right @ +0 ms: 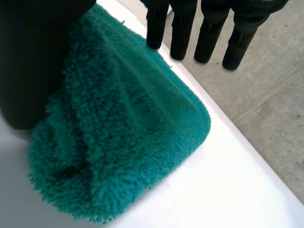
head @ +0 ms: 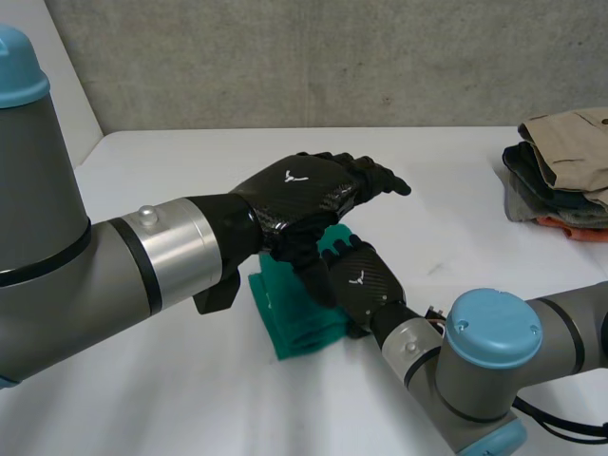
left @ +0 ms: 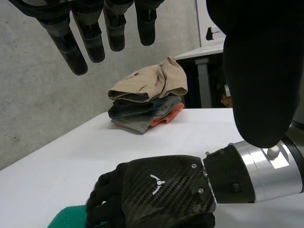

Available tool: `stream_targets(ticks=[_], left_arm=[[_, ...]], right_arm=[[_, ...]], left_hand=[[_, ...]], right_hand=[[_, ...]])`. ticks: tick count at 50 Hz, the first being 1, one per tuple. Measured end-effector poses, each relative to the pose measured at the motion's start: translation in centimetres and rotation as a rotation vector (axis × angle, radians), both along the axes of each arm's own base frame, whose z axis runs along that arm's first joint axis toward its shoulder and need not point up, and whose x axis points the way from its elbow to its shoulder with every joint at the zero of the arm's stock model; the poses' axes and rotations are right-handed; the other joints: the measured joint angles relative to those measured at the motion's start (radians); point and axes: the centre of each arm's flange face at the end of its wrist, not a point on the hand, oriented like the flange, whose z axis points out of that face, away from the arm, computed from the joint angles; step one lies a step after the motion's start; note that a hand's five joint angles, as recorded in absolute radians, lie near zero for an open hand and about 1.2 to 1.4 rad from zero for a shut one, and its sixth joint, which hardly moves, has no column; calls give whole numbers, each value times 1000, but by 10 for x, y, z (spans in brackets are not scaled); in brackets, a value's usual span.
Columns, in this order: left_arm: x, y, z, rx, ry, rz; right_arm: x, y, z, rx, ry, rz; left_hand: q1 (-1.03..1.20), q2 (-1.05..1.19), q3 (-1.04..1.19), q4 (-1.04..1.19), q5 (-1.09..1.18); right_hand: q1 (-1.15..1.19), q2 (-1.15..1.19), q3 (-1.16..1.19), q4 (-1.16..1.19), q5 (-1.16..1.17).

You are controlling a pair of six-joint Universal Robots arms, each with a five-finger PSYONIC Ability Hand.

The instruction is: Fold the laundry.

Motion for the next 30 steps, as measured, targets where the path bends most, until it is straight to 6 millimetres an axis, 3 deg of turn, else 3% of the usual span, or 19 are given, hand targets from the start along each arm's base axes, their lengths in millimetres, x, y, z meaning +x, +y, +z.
stream_targets(ticks=[2, 4, 6, 12, 20, 22, 23, 25, 28, 30], left_arm=[[1, -1, 1, -3, 2, 6], [2, -3, 2, -6, 4, 12], [3, -4, 3, -10, 7, 19], [5, -5, 9, -27, 19, 31], [9, -9, 32, -84, 76, 68], [11, -11, 43, -108, 105, 93], [11, -11, 43, -108, 105, 93], [14, -12, 53, -129, 135, 116], [15, -12, 62, -144, 169, 134], [16, -11, 68, -152, 194, 144]], right_arm=[[2, -2, 2, -8, -6, 3], [4, -5, 3, -16, -13, 6], [7, -8, 6, -27, -21, 9], [15, -24, 24, -80, -80, 2], [15, -71, 92, -212, -254, -66], [5, -96, 124, -268, -314, -118], [5, -96, 124, -268, -314, -118], [-11, -120, 152, -323, -362, -176], [-40, -151, 184, -396, -418, -260], [-78, -182, 211, -466, -472, -349]], left_hand=[[0, 0, 0, 0, 0], [0, 0, 0, 0, 0], [0, 0, 0, 0, 0], [0, 0, 0, 0, 0], [0, 0, 0, 0, 0], [0, 0, 0, 0, 0], [0, 0, 0, 0, 0], [0, 0, 0, 0, 0], [0, 0, 0, 0, 0], [0, 0, 0, 0, 0]], right_hand=[[192, 187, 184, 186, 156], [516, 517, 501, 500, 473], [666, 752, 736, 739, 696], [666, 775, 781, 804, 723], [666, 775, 781, 806, 723], [666, 775, 781, 806, 723], [666, 775, 781, 806, 723], [666, 775, 781, 806, 733], [666, 775, 784, 807, 734], [666, 775, 784, 807, 735]])
